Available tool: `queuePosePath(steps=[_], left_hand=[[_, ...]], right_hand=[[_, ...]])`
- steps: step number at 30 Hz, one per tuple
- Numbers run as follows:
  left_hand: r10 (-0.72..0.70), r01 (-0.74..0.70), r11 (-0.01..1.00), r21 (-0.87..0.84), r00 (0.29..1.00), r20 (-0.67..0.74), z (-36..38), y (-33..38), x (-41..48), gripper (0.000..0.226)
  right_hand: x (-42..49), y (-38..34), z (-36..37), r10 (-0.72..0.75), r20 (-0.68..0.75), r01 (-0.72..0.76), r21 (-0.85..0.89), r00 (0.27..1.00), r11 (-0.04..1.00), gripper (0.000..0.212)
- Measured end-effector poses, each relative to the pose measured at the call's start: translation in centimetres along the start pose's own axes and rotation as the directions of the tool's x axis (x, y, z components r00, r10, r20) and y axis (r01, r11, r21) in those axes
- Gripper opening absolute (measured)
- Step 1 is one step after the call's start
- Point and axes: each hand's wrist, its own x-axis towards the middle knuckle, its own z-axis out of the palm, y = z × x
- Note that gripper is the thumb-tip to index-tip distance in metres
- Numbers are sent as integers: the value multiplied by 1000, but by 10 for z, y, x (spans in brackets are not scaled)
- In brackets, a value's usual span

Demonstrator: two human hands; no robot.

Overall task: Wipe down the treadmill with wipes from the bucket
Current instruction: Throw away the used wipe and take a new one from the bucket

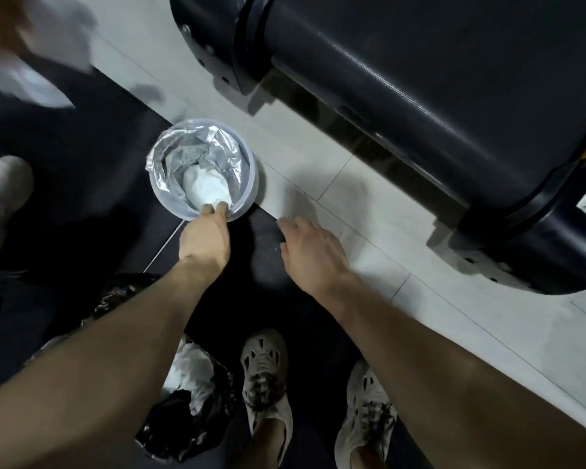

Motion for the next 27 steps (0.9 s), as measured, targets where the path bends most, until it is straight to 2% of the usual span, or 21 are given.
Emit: queuePosePath(steps=[2,7,10,12,14,17,21,24,27], left_hand=[[43,-43,999,17,998,-53,7,-2,-5,43],[171,-170,981,-99,985,4,23,17,-55,31],[275,-261,951,-166,959,67,36,34,-80,52],[330,-292,930,-224,931,157,37,44,-94,59],[389,-344,911,-226,899,199,36,50,-103,51],[443,-436,896,-80,884,149,33,53,-108,44],[378,-379,925,-1,924,59,33,56,-95,39],[328,-346,936,60,922,208,38,57,-80,56],[305,-370,910,188,903,302,50,64,-63,53]], right_hand=[[0,-1,11,18,-19,-17,37,1000,999,39],[-13,-2,12,136,-24,-127,232,990,964,56],[-21,8,11,255,26,-254,221,967,941,70],[-27,18,14,304,53,-309,121,951,943,75],[-33,26,20,303,63,-306,65,951,950,69],[-34,33,24,263,13,-263,100,965,960,42],[-38,43,25,220,-28,-212,160,975,964,34],[-49,58,30,195,-48,-181,216,980,960,30],[-55,67,35,191,-88,-162,264,978,951,27]])
